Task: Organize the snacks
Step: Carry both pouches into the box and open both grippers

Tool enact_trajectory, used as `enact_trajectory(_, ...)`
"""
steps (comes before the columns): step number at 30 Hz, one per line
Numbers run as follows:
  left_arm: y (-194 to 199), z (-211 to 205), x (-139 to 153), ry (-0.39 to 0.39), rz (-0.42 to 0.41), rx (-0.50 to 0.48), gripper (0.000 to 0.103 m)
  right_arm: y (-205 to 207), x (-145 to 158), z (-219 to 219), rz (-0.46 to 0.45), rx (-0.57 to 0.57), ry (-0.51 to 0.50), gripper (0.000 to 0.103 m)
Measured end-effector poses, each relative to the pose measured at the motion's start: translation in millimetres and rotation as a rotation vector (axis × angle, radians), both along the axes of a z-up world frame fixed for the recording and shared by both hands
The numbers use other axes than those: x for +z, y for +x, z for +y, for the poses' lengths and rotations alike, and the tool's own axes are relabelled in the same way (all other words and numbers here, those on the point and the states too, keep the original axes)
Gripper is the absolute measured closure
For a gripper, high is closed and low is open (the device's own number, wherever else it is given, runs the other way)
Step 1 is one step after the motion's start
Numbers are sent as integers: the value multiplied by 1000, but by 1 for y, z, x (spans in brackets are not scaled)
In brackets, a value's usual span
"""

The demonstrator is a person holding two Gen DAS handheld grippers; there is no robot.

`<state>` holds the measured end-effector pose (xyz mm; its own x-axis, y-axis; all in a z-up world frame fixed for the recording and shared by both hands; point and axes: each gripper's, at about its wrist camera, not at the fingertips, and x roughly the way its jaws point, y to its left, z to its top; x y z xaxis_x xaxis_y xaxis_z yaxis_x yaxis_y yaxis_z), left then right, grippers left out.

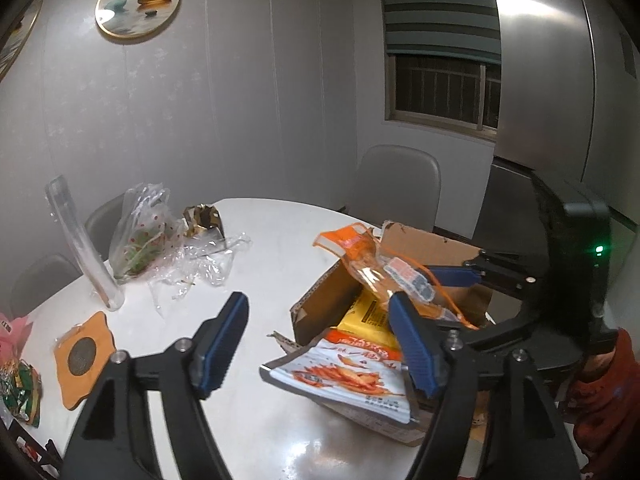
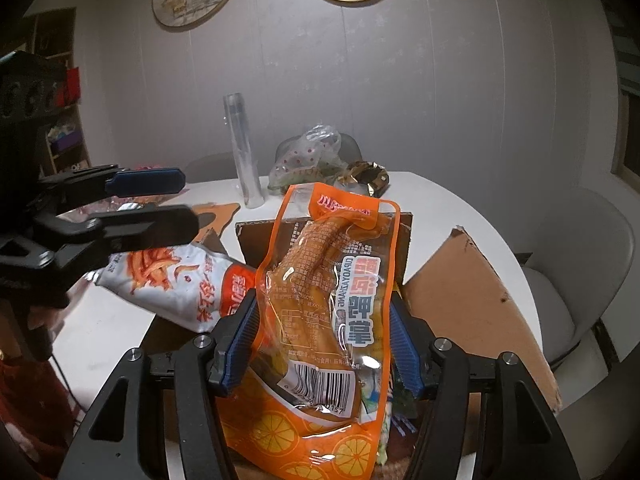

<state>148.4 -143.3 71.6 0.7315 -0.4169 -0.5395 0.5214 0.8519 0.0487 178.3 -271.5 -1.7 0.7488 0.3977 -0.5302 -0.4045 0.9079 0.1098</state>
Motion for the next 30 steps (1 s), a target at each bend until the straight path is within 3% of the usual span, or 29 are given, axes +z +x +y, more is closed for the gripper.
enact_trajectory(13,2,-12,0,-7,10,-27,21,9,-2,8,20,17,-31,40)
enact_trajectory(18,4,-15,0,-6,13,-25,21,9,2,6,14,7,-30,31)
enact_trajectory(30,4,-14,1,-2,-2,-14,12,3,3,1,14,4,-54,31)
